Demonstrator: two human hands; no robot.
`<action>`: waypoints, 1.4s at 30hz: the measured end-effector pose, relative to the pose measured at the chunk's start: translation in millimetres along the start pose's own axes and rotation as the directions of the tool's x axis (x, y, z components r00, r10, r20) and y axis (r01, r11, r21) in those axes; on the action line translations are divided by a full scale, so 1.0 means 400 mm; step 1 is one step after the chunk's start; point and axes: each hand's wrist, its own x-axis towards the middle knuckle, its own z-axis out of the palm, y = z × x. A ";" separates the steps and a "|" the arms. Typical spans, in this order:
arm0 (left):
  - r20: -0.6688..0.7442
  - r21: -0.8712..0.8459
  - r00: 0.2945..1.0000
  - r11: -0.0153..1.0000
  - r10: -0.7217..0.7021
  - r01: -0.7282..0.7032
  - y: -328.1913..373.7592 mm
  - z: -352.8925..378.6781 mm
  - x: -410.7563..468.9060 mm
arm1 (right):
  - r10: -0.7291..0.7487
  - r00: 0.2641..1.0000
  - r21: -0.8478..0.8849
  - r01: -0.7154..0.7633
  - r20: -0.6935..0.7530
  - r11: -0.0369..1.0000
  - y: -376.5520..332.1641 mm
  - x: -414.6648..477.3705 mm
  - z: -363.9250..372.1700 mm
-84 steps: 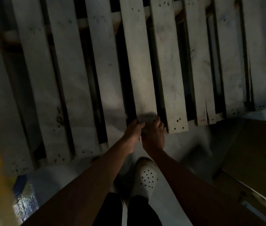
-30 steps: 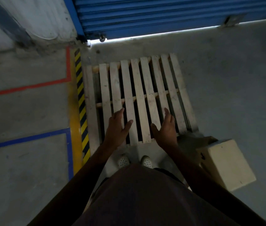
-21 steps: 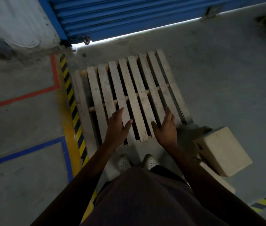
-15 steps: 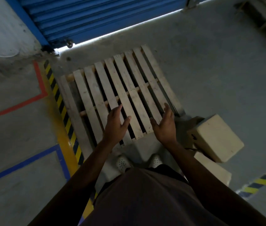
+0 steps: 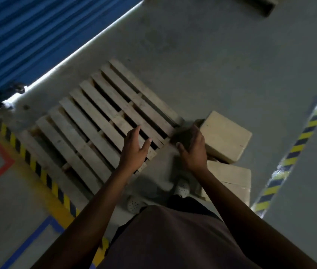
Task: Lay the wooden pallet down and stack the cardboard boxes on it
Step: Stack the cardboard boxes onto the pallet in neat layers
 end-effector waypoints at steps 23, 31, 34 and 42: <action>0.401 -0.076 0.915 0.994 -0.037 0.074 0.213 0.392 0.243 | 0.390 0.906 -0.017 -0.398 -0.161 0.917 0.287 0.156 -0.223; 0.484 -0.147 0.825 0.903 -0.291 0.404 0.168 0.596 0.336 | 0.417 0.897 -0.110 -0.434 -0.145 0.894 0.397 0.327 -0.179; 0.580 -0.053 0.773 0.935 -0.257 0.350 0.131 0.696 0.352 | 0.427 0.895 -0.129 -0.442 -0.127 0.888 0.478 0.418 -0.150; 0.624 0.012 0.688 0.885 -0.370 0.465 -0.042 0.996 0.429 | 0.436 0.894 -0.230 -0.447 -0.100 0.865 0.775 0.684 -0.030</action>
